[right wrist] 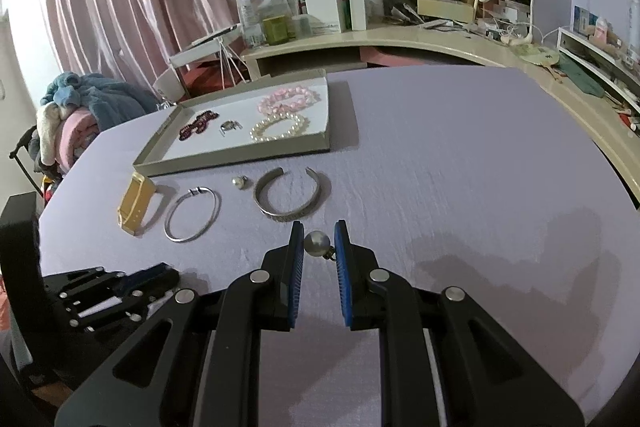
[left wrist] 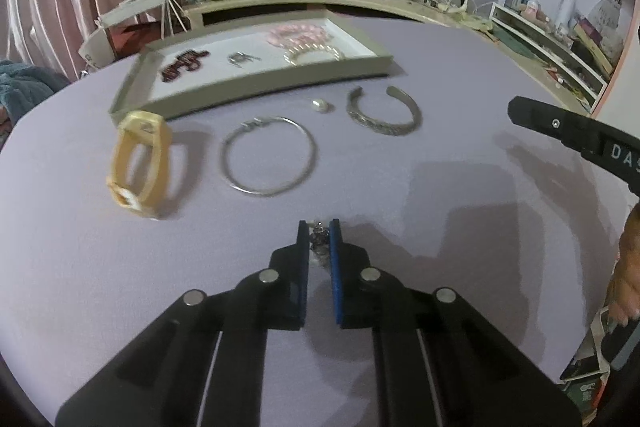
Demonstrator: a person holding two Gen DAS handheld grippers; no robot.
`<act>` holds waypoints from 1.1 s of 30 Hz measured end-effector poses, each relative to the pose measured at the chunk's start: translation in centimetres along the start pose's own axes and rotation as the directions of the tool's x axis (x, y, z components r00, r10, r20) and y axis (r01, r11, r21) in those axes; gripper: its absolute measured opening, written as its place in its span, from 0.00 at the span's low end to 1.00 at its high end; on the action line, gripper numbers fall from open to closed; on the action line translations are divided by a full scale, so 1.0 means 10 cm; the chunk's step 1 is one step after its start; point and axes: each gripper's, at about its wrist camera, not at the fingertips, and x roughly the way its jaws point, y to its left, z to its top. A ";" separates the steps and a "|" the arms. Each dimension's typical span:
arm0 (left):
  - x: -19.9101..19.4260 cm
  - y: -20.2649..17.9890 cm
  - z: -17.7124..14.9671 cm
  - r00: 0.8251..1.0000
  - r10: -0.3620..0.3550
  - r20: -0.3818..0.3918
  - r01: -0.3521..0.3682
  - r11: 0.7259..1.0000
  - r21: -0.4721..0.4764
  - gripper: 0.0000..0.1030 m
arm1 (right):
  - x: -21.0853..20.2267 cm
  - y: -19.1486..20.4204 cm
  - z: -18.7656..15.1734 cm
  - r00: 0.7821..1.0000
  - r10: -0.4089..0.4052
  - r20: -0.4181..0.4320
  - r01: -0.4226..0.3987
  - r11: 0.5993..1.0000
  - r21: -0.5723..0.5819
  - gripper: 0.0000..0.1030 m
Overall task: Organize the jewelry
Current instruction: 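Grasp the cluster of pearl earrings with the left tool while the right tool holds its pearl, then carry both earrings over the white tray and open both tools to drop them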
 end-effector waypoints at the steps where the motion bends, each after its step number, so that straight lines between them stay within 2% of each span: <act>1: -0.06 0.05 0.02 1.000 0.003 0.012 -0.003 1.000 0.000 0.09 | -0.01 0.01 0.01 1.000 0.002 0.006 -0.002 1.000 -0.001 0.16; 9: -0.56 0.40 0.21 0.994 0.009 0.110 -0.007 1.000 -0.020 0.09 | -0.04 0.14 0.08 0.999 0.028 0.029 -0.028 0.999 -0.016 0.16; 18: -1.01 0.65 0.49 0.977 0.010 0.213 0.004 0.998 -0.065 0.09 | -0.09 0.29 0.14 0.997 0.054 0.051 -0.052 0.998 -0.041 0.16; 27: -1.03 0.77 0.58 0.976 0.024 0.218 -0.004 0.996 -0.091 0.09 | -0.07 0.32 0.17 0.997 0.053 0.055 -0.050 0.998 -0.045 0.16; 33: -0.87 0.93 0.83 0.979 0.009 0.204 0.017 0.992 -0.122 0.09 | -0.02 0.33 0.31 0.995 0.060 0.074 -0.057 0.997 -0.046 0.16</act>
